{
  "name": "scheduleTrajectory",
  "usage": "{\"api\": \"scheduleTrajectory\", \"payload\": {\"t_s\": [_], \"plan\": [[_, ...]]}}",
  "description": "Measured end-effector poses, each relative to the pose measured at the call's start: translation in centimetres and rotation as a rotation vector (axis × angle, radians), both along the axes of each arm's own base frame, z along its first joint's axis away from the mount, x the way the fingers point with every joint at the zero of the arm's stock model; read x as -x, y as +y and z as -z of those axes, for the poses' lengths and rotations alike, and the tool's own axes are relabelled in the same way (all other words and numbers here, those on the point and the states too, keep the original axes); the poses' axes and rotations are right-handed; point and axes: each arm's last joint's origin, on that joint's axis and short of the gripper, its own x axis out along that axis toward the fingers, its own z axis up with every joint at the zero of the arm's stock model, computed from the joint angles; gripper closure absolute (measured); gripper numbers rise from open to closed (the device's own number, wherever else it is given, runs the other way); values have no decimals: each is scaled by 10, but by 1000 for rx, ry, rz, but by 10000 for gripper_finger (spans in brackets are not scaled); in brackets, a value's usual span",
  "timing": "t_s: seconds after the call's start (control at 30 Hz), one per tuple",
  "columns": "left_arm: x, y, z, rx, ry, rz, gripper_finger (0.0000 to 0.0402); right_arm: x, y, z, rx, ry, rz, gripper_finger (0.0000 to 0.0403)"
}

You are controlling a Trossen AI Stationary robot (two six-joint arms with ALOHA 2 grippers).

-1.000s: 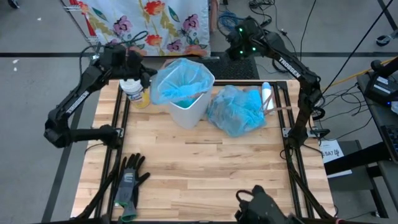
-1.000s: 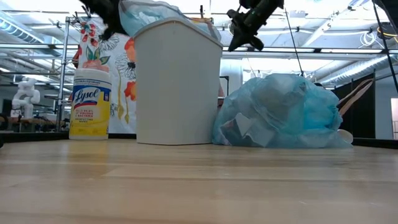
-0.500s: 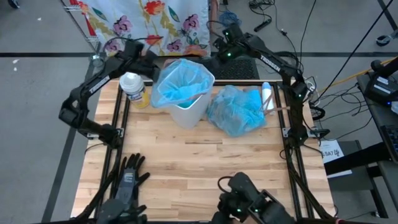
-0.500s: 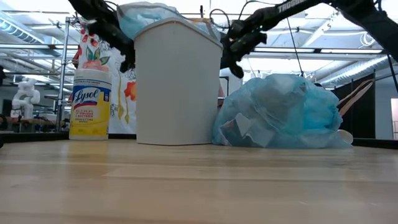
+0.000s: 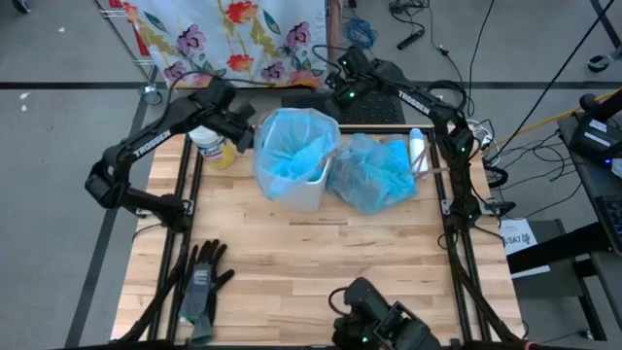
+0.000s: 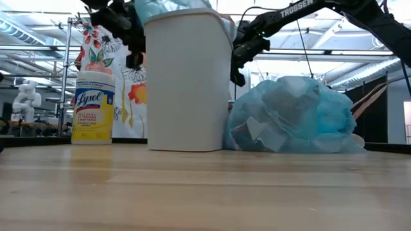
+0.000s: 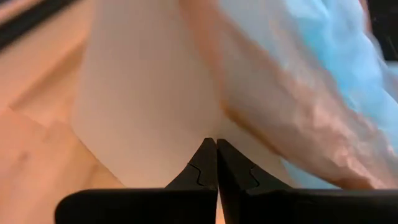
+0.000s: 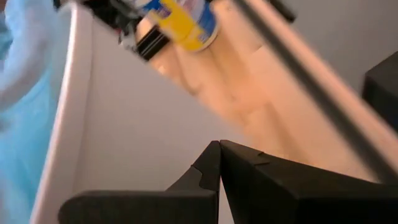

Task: Place trash/remove bag and relplace
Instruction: Insert the new trash bag into the trash bin

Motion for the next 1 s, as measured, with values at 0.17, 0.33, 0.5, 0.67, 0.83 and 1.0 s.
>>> {"api": "scheduleTrajectory", "payload": {"t_s": [0.17,0.33,0.5,0.67,0.83,1.0], "plan": [[1,-27,-8,9,22,80,401,-11,23,3,-57,41,-86,403],[5,-50,-15,5,38,134,401,-25,51,6,-94,93,-158,403],[10,-69,-20,1,81,167,401,-42,80,8,-118,130,-208,403],[20,-83,-23,-38,158,145,401,-43,94,3,-19,251,-125,403],[33,-86,-27,-140,229,38,401,-19,91,-28,56,249,-9,403],[45,-83,-33,-240,255,-80,401,12,99,-69,90,204,91,403]]}}
